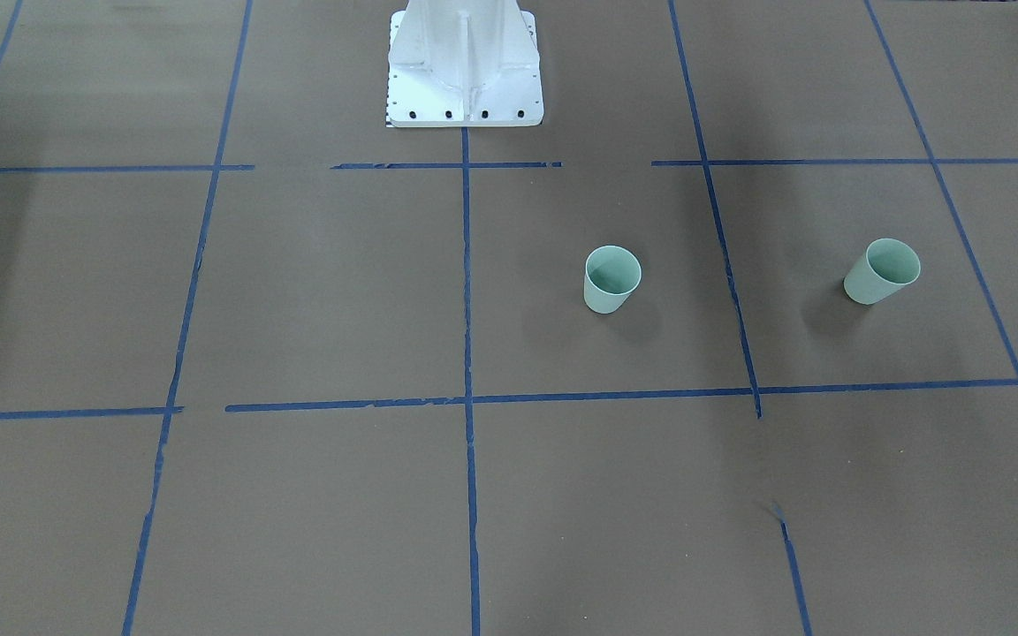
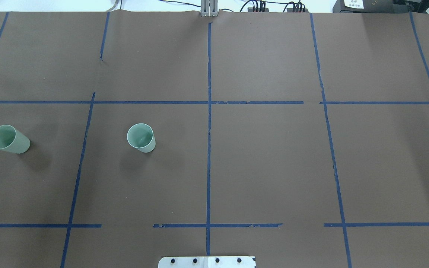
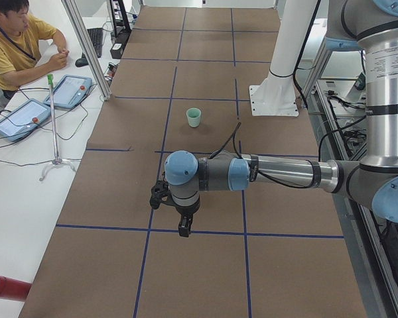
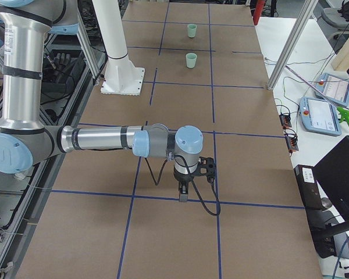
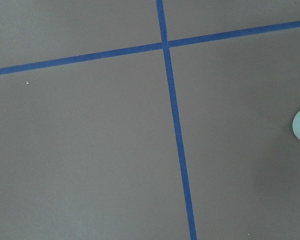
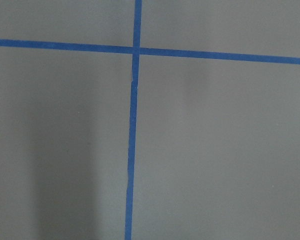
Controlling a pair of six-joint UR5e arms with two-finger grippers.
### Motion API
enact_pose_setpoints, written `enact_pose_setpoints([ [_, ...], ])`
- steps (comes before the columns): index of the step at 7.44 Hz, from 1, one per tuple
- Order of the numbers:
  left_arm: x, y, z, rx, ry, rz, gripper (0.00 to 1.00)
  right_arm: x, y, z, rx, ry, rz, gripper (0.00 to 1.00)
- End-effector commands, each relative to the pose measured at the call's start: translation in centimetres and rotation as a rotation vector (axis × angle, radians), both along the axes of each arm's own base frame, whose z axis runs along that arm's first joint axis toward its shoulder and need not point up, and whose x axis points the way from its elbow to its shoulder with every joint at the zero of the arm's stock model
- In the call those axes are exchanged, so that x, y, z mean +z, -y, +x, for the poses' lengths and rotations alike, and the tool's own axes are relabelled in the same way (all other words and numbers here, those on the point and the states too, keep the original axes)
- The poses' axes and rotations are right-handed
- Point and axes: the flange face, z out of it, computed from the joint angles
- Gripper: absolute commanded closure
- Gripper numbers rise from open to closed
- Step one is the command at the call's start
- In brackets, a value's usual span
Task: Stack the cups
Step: 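Move the left gripper toward the pale green cup at the table's edge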
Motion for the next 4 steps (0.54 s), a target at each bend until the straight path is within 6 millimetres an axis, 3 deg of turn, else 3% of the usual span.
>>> enact_pose_setpoints([
  [1, -0.5, 0.0, 0.0, 0.003, -0.001, 0.011, 0.00, 0.0, 0.0, 0.0, -0.001, 0.000, 0.000, 0.00],
  [2, 0.3, 0.2, 0.0, 0.004, -0.002, 0.007, 0.00, 0.0, 0.0, 0.0, 0.001, 0.000, 0.000, 0.00],
  [4, -2.4, 1.5, 0.0, 0.007, 0.002, 0.186, 0.00, 0.0, 0.0, 0.0, -0.001, 0.000, 0.000, 0.00],
])
